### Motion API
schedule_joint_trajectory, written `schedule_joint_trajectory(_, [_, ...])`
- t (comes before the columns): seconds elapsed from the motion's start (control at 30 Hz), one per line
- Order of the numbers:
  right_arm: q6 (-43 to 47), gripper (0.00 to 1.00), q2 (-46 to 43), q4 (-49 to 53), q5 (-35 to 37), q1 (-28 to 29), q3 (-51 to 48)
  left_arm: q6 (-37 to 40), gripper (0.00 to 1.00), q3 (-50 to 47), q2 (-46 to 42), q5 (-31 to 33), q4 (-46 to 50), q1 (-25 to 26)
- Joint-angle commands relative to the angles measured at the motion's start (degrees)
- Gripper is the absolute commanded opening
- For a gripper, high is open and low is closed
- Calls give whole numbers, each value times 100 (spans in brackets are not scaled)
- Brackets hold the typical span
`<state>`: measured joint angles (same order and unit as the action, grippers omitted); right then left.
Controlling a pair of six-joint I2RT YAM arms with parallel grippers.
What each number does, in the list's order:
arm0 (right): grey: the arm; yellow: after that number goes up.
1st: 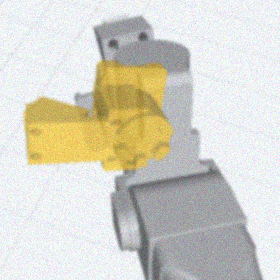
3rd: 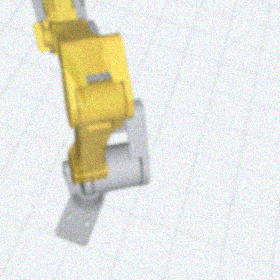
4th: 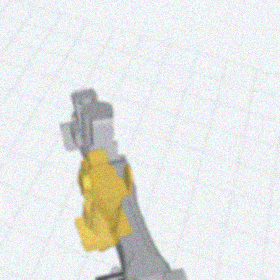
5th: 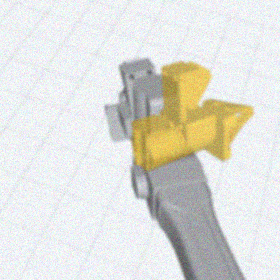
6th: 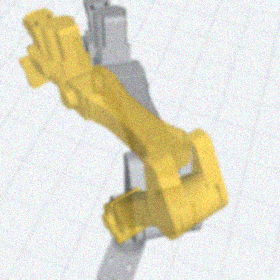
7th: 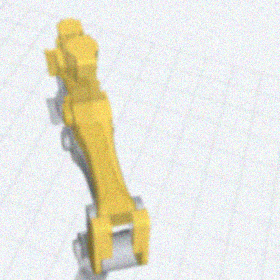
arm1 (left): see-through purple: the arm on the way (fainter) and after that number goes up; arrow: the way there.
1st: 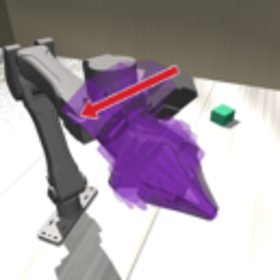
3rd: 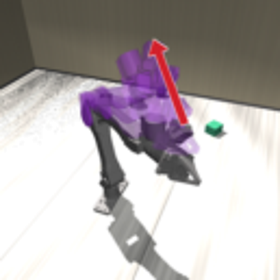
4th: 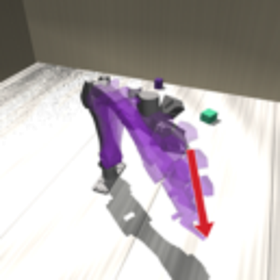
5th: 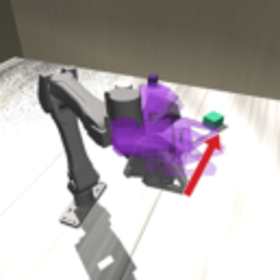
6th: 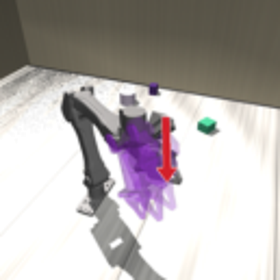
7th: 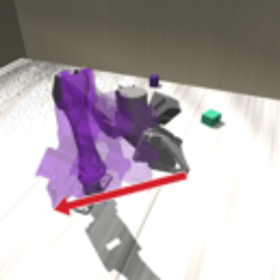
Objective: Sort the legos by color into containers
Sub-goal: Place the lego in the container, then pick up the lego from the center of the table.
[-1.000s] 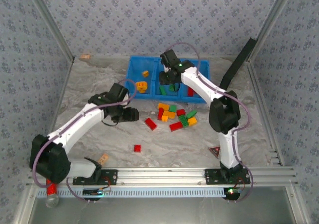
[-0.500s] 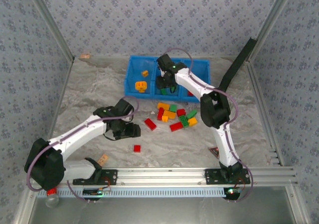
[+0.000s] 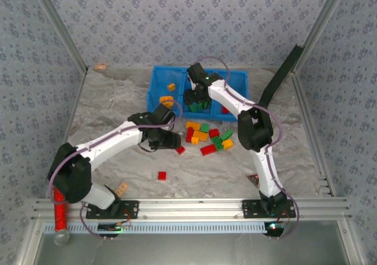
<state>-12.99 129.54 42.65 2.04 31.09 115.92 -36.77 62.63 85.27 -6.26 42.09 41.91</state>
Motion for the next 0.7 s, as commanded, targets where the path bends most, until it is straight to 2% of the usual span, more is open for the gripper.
schedule_joint_trajectory(0.0, [38,69,-583,85,-181,-22,80,345,66,554,373,244,-41,152])
schedule_joint_trajectory(0.27, [121,67,-1391,236,-258,-58,-166,387,65,1378,1289,125,-70,430])
schedule_joint_trajectory(0.4, [113,66,-2096,208,-210,-209,-806,477,65,1892,1721,55,-27,496])
schedule_joint_trajectory(0.53, [69,66,-2902,119,-178,-474,-1678,409,64,2536,2286,52,519,648])
schedule_joint_trajectory(0.67, [9,65,-3528,10,-182,-816,-2477,169,62,2544,2555,-164,502,750])
